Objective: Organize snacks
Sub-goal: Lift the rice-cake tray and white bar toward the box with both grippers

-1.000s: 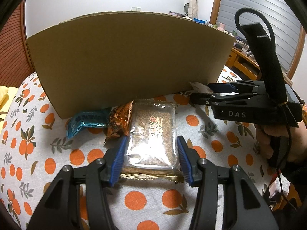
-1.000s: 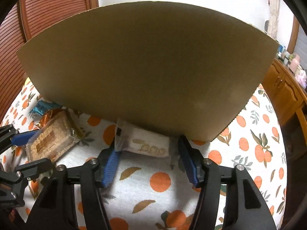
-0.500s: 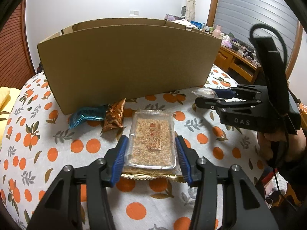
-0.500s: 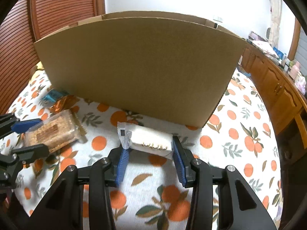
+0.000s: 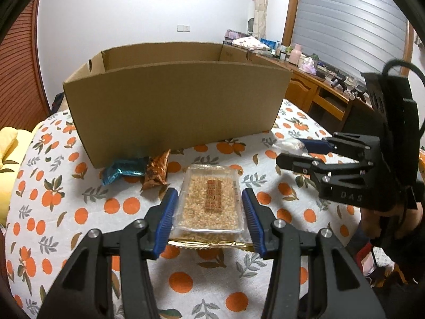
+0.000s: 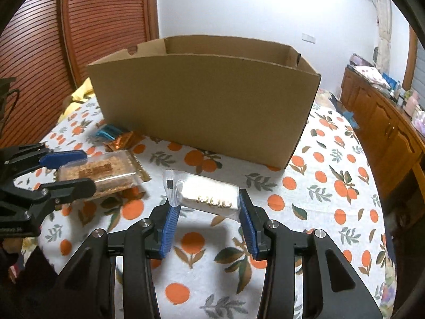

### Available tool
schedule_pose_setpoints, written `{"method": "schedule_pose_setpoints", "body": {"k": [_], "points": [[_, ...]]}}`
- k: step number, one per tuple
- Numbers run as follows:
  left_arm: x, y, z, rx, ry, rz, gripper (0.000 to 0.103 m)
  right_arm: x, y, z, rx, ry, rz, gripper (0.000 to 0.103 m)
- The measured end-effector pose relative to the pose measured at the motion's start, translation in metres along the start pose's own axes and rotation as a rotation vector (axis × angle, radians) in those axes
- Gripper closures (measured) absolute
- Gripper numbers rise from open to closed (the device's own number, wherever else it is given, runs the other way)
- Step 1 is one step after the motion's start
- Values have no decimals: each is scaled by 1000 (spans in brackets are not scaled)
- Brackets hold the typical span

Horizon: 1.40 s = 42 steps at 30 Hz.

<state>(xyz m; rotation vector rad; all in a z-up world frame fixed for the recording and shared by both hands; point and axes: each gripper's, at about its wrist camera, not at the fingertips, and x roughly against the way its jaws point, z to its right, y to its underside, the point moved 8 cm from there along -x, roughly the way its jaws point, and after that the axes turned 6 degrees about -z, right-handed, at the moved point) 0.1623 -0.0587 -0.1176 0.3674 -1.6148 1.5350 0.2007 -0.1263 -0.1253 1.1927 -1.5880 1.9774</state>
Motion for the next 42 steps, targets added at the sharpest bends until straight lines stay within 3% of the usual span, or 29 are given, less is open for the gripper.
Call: {"method": "schedule_pose_setpoints", "body": {"k": [25,42], "points": [[40,-25,9,-35,1,100,56,36,-14,-9,18,-23,89,60],[79,-81,2,-77,-22,211,56,64,-53,-9,46,-14,175,60]]}}
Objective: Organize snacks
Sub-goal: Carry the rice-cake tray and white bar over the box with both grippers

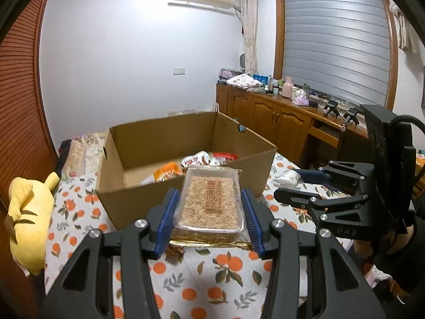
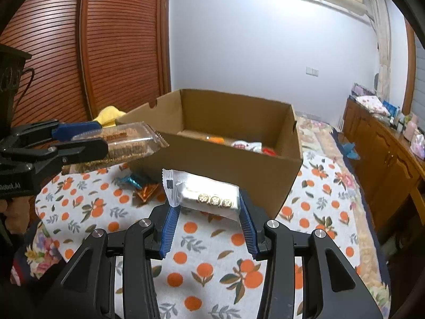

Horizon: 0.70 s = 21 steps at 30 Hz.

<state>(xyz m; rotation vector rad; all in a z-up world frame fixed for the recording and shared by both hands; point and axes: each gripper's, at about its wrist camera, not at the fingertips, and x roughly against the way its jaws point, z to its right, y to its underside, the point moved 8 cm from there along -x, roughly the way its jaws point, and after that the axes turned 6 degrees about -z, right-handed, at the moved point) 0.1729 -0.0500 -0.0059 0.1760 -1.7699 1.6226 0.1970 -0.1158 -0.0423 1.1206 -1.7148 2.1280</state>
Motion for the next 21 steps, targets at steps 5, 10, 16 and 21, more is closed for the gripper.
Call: {"method": "schedule_pose_setpoints", "body": {"k": [5,10,16,21], "points": [[-1,-17,-9,-6,-18,18,56,1,-15,1,10,5,20,60],[-7,-33,-20,-14,-36,28,56,0,-31,1,22,7,37,60],[-22,-43,-33,-3,-52,18,56,-4,-49,-2,45,17,49,60],[-32,-45,-44,13,-60,9,56,-13,-59,-1,47,16,45,60]]}}
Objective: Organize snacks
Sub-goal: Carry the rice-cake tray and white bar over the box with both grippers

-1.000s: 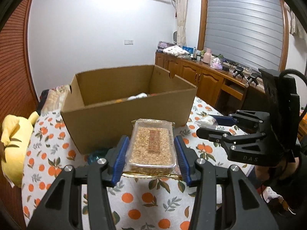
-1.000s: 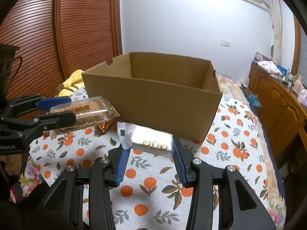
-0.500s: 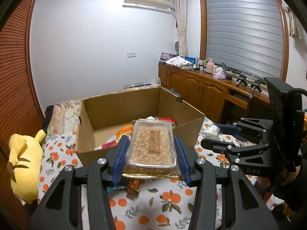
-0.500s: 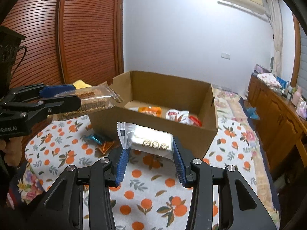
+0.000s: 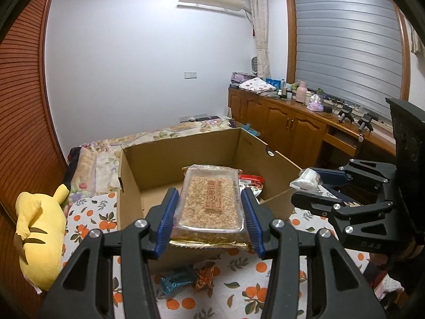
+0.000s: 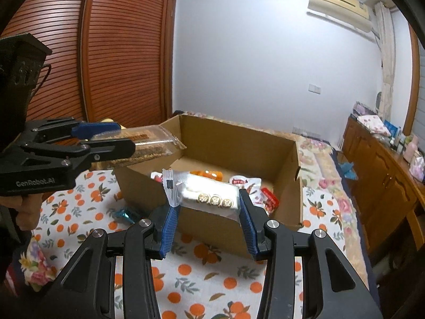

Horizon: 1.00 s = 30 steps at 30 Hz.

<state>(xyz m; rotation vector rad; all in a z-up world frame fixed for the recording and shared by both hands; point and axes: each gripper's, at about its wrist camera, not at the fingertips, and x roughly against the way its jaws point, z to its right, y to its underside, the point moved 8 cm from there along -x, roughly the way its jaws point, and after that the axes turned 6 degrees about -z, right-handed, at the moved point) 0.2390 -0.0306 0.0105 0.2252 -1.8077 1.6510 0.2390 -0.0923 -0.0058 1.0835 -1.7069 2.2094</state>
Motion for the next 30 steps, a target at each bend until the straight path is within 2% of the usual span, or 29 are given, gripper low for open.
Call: {"method": "schedule_pose_setpoints", "body": {"k": [16,30], "points": [[-44,6,-32,72,-24,-72,56,-33,-7,6,-23,-32,-52,60],[-70,5,-40,74,-56,-112,55,-63,-18,20,-74,-39,-101,60]]}}
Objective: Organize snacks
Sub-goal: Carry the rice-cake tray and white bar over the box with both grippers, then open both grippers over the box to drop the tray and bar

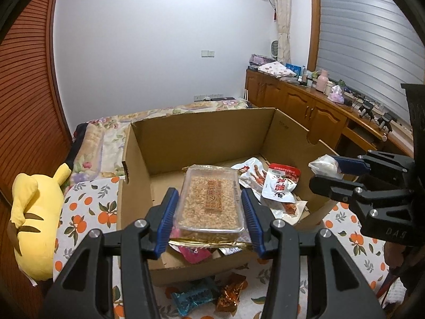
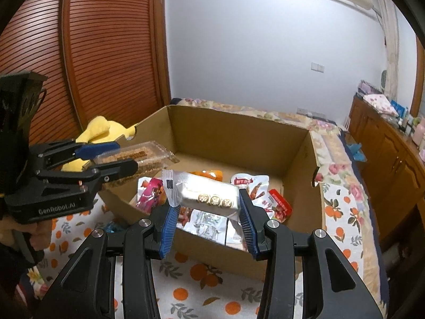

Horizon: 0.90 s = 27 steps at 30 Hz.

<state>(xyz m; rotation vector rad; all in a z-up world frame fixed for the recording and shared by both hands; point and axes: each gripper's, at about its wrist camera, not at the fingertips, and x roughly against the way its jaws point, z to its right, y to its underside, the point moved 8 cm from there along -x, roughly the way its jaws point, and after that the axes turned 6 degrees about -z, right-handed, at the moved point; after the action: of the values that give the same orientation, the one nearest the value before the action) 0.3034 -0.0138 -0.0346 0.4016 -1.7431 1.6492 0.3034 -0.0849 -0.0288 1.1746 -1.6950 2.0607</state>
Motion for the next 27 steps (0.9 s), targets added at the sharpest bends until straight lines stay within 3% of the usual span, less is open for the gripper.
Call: {"method": "schedule_pose_setpoints", "body": {"k": [10,27], "points": [[-6,1,-15,51,-19,-4,53,-18,1,4,-6,17,-32,59],[17,-2,-17,12,-37,19,44,-43,-7,7,-69,-10,-58,57]]}}
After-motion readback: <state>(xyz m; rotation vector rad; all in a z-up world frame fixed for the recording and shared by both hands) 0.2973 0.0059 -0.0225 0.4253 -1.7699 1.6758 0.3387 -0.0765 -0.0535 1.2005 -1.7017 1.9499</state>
